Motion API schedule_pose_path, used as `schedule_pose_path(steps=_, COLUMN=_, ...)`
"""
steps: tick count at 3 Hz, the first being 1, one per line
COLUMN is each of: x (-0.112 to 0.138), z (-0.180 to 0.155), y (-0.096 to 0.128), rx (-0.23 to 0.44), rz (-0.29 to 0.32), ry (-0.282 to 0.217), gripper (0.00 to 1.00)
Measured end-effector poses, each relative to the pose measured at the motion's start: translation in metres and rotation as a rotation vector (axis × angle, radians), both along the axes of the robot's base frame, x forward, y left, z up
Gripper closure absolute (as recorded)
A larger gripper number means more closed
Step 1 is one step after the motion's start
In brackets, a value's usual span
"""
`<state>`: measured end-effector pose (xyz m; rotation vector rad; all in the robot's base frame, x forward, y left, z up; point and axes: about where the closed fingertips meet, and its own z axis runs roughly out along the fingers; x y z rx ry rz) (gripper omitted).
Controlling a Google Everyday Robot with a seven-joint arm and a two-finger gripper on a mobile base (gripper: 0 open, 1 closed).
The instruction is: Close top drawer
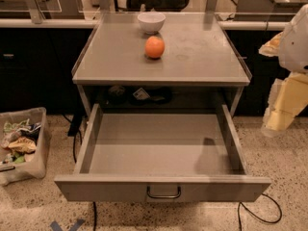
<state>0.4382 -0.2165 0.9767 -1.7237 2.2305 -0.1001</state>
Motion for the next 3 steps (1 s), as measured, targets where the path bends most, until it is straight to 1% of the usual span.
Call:
schedule_pose_path(steps=1, x=0.0000, z=0.0000, y=0.0000, rx=0.000, rz=0.000, ry=0.000, gripper=0.00)
schedule_pose_path(steps=2, x=0.0000, z=0.0000, y=0.0000, rx=0.000, rz=0.000, ry=0.000, gripper=0.19)
schedule_pose_path(steps=3, x=-0.0091, z=-0.0077, y=0.0012, rx=-0.037, rz=0.002, ry=-0.041, gripper=0.42)
